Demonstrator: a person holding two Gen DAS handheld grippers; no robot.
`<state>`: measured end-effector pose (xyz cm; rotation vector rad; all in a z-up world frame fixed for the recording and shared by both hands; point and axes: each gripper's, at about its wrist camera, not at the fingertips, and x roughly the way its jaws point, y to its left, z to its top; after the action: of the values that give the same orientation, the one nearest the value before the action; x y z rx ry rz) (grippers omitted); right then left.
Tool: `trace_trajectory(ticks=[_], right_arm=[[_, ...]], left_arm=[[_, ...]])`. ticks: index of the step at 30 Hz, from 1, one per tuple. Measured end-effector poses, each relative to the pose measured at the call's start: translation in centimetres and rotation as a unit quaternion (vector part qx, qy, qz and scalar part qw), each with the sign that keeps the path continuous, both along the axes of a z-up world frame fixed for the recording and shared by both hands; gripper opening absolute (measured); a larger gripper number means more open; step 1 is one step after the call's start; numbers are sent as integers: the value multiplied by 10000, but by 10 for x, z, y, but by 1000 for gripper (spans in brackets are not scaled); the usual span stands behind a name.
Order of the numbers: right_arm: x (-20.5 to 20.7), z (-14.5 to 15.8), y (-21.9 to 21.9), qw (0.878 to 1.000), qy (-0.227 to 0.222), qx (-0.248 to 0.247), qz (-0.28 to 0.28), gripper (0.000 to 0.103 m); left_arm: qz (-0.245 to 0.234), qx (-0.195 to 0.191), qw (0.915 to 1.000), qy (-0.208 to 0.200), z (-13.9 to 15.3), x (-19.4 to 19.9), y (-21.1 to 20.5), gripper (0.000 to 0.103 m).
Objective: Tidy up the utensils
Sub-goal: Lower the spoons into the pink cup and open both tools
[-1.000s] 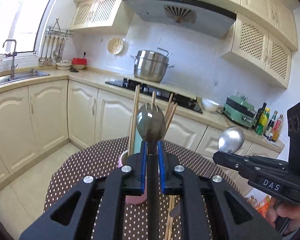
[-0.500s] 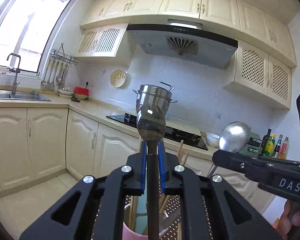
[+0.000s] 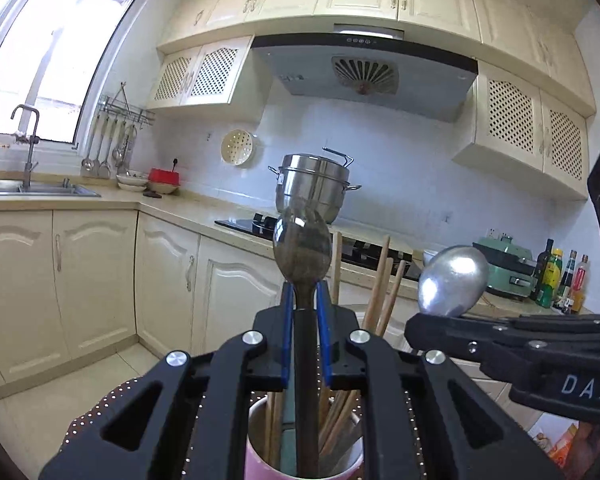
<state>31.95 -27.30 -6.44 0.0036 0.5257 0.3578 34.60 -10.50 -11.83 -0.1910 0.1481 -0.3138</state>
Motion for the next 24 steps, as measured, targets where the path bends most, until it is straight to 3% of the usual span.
trace_trajectory(ticks=[13, 19, 24], right_arm=[[-2, -6, 4, 9999, 112, -29, 18, 2], [-3, -9, 5, 9999, 140, -35, 9, 2], [-3, -13, 7, 9998, 198, -59, 32, 3]], left_arm=[[-36, 94, 9999, 33, -6, -8, 6, 12], [-177, -138, 9994, 261, -13, -4, 15, 6], [-268, -41, 9987, 432, -23, -6, 17, 4]])
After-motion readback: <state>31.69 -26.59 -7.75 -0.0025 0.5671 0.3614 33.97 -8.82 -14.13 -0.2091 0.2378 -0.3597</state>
